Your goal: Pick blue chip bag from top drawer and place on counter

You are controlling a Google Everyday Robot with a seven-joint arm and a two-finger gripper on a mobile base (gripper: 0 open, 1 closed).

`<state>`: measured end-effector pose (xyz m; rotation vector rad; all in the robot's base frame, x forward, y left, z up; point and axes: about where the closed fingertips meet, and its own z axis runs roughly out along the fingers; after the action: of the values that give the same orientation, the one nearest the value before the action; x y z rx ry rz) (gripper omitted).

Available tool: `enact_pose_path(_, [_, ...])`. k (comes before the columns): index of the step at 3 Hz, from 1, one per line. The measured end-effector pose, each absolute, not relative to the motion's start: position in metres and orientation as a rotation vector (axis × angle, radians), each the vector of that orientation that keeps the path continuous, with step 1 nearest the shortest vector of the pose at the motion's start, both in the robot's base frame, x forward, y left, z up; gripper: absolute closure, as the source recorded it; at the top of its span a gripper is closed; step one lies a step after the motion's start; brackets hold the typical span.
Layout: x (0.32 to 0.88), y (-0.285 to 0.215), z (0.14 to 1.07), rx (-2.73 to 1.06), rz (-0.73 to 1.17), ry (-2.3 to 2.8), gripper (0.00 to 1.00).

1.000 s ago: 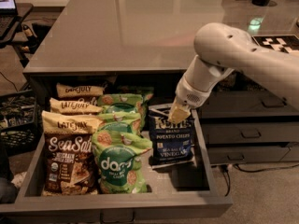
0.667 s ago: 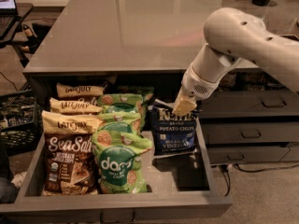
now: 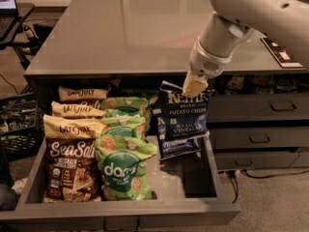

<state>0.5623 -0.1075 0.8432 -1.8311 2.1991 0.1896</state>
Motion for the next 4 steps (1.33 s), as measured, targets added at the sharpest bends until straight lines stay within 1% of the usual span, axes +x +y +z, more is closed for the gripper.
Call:
enact_pose_path(1, [0.578,-0.104,0.860,-1.871,0.119,2.179,1.00])
enact_pose_path(3, [0.581,-0.105,0.871,-1.873,0.078,2.165,1.00])
enact_pose_path(4, [0.596,-0.114,0.901,-1.847,0.023,2.145,1.00])
